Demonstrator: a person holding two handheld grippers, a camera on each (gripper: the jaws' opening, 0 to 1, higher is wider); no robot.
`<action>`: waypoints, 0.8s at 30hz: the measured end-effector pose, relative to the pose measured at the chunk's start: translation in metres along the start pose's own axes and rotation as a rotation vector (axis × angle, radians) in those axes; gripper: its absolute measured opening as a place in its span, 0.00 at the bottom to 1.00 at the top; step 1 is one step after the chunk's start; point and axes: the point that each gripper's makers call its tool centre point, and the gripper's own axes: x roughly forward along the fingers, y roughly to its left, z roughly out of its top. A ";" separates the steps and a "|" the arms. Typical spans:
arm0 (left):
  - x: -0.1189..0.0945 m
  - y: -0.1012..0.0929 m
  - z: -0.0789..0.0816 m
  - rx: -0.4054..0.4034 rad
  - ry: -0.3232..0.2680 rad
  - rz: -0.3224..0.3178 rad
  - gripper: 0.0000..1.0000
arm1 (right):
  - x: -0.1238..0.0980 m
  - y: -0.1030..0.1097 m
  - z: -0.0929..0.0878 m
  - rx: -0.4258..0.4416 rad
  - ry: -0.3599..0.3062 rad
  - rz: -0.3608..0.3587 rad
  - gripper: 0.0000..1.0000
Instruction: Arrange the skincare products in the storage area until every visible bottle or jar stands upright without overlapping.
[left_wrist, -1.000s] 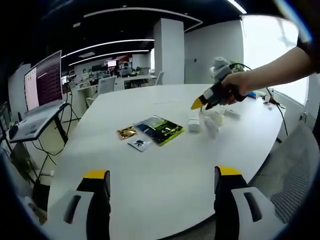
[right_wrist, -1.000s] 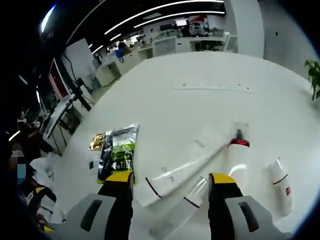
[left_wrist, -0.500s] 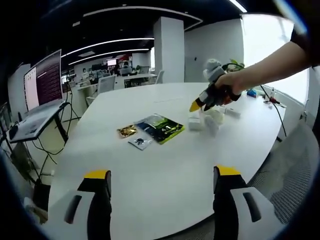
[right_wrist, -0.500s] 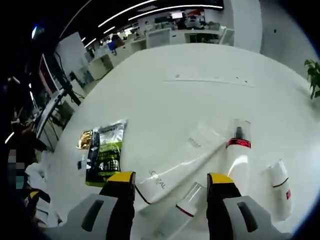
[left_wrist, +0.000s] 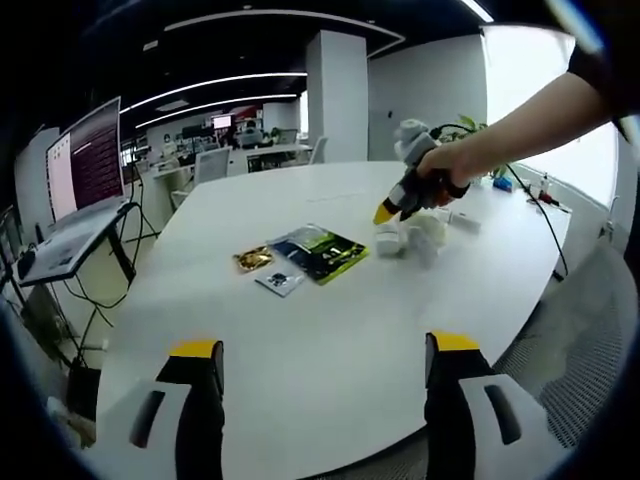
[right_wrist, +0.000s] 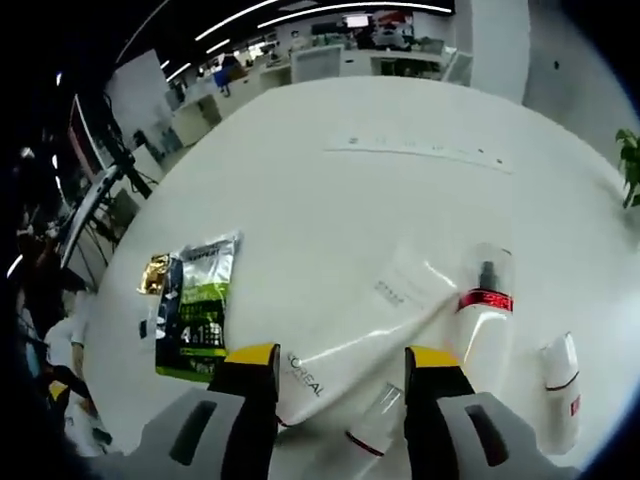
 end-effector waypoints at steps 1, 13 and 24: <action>0.000 0.000 0.000 0.000 0.000 0.000 0.76 | 0.001 0.000 -0.001 0.004 0.001 0.000 0.49; 0.001 0.001 -0.003 0.001 0.014 -0.001 0.75 | 0.013 -0.007 0.006 0.025 -0.010 -0.025 0.45; 0.000 0.000 -0.002 0.005 0.025 -0.003 0.74 | 0.016 -0.006 0.006 -0.012 -0.024 -0.009 0.36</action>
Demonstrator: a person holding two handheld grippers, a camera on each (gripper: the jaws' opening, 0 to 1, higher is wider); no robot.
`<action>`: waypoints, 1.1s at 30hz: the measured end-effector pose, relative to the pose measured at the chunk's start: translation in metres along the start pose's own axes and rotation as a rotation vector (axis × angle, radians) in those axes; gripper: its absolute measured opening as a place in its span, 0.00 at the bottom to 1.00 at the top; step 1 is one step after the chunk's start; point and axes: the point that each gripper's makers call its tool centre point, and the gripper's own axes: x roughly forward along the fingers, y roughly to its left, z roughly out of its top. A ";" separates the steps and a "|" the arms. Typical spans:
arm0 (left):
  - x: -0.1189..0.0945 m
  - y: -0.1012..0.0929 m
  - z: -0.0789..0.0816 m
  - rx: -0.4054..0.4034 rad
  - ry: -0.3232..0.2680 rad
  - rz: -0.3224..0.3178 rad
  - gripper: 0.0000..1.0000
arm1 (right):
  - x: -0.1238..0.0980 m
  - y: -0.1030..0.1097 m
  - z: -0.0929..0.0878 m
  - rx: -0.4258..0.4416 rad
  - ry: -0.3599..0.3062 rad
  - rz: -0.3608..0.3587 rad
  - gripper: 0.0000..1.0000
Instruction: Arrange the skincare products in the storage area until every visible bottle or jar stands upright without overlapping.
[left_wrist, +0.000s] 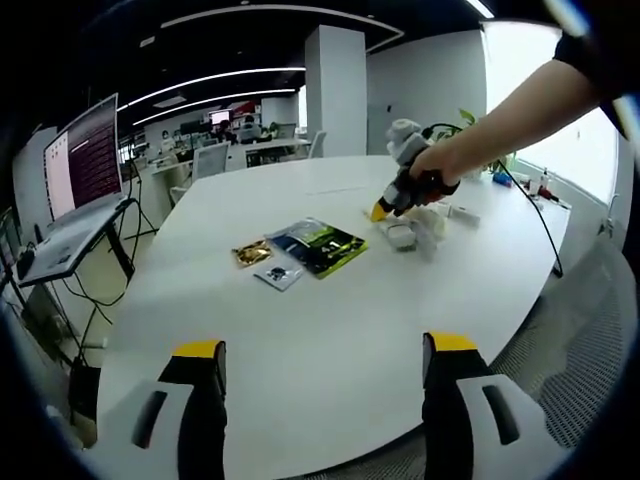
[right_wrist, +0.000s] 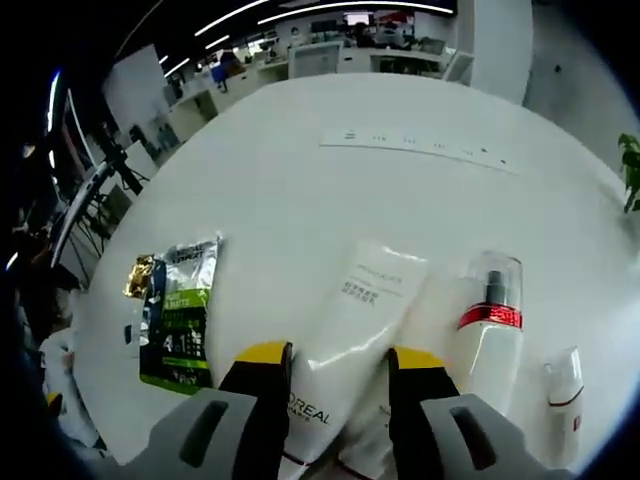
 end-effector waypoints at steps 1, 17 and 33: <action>0.000 0.000 0.000 0.001 0.001 0.000 0.74 | 0.000 0.000 0.000 -0.005 -0.005 0.004 0.36; 0.001 0.001 -0.002 -0.002 0.010 0.005 0.74 | 0.010 0.011 0.006 -0.286 0.060 0.060 0.36; 0.001 0.000 -0.005 -0.001 0.023 0.003 0.73 | 0.024 0.008 0.014 -0.355 0.123 0.024 0.32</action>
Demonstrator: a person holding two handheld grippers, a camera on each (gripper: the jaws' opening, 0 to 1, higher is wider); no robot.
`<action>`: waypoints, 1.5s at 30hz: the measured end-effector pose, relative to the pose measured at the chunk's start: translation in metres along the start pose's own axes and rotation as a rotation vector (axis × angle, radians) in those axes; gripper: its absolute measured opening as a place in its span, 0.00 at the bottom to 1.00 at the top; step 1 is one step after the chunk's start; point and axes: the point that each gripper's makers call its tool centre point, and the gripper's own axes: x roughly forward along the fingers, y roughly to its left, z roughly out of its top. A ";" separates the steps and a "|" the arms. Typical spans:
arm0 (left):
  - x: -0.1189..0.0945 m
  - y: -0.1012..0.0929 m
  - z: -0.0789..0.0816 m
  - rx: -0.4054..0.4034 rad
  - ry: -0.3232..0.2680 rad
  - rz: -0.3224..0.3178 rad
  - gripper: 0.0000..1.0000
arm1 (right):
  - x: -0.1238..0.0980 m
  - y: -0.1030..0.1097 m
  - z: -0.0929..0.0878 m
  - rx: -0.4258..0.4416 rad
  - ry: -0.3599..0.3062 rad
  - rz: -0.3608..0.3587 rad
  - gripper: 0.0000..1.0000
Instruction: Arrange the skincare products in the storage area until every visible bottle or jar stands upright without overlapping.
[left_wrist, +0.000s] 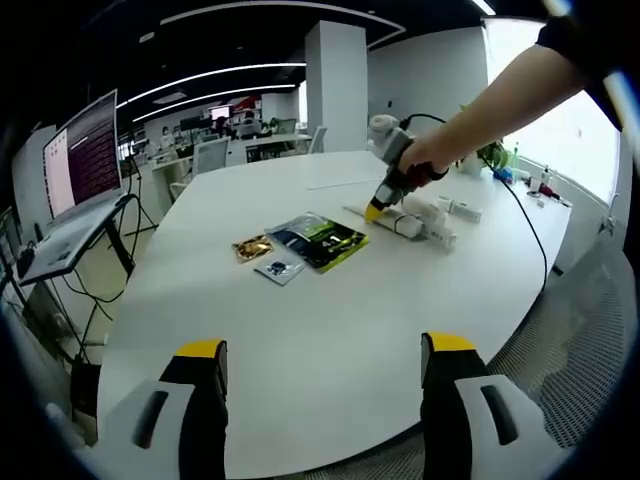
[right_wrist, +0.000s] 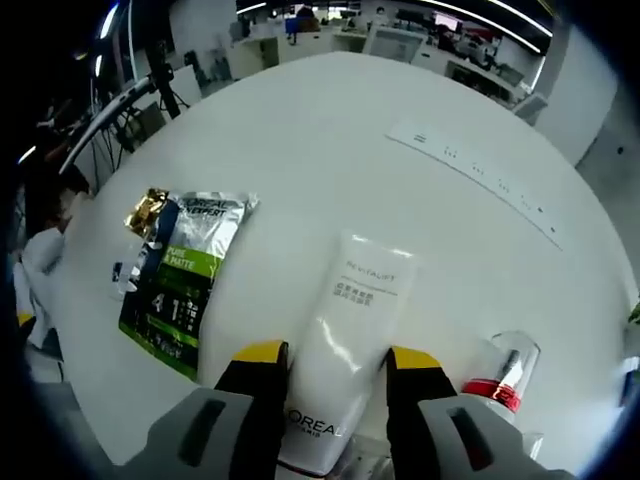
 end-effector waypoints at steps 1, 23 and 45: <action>0.000 0.000 0.000 0.000 0.001 0.001 0.73 | -0.002 0.001 -0.002 0.000 -0.004 0.001 0.32; 0.000 -0.001 -0.002 0.012 0.020 -0.004 0.73 | -0.025 0.006 -0.006 0.155 -0.190 0.050 0.21; 0.002 0.003 -0.004 0.015 0.011 -0.002 0.74 | -0.070 0.029 -0.006 0.151 -0.411 0.099 0.20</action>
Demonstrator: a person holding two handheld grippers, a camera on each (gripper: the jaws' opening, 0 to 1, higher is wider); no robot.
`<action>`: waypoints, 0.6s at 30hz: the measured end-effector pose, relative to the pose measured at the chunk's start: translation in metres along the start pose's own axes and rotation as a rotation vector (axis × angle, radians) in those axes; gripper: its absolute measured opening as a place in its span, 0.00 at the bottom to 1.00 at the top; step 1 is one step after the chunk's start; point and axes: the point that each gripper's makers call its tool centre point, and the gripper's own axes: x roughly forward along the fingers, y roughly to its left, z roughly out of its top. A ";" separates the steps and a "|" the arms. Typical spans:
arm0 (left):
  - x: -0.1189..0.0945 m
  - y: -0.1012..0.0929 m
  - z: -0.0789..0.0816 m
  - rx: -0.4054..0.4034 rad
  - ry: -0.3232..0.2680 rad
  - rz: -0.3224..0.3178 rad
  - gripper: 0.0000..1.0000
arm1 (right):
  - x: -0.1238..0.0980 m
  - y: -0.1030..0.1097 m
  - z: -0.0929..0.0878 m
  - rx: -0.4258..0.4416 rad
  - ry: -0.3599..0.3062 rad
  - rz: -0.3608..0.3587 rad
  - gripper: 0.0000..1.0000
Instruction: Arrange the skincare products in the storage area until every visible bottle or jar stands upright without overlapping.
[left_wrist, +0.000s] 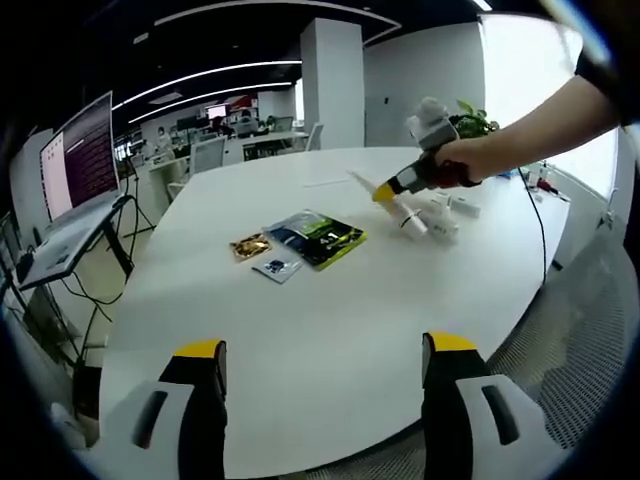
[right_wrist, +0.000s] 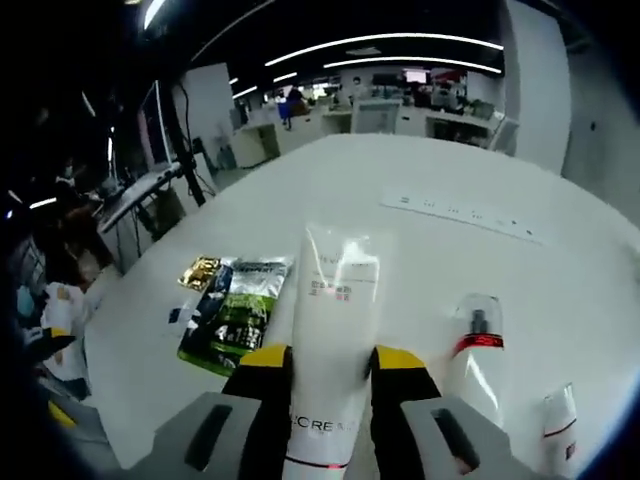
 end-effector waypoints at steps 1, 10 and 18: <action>0.000 0.000 0.000 -0.001 -0.001 0.000 0.74 | -0.001 0.001 0.000 0.005 -0.004 0.003 0.20; 0.000 0.001 0.001 -0.001 -0.005 0.001 0.74 | -0.018 0.012 0.004 0.006 -0.053 0.027 0.19; 0.001 0.000 0.000 0.004 0.001 0.002 0.75 | -0.036 0.032 0.012 -0.019 -0.109 0.071 0.20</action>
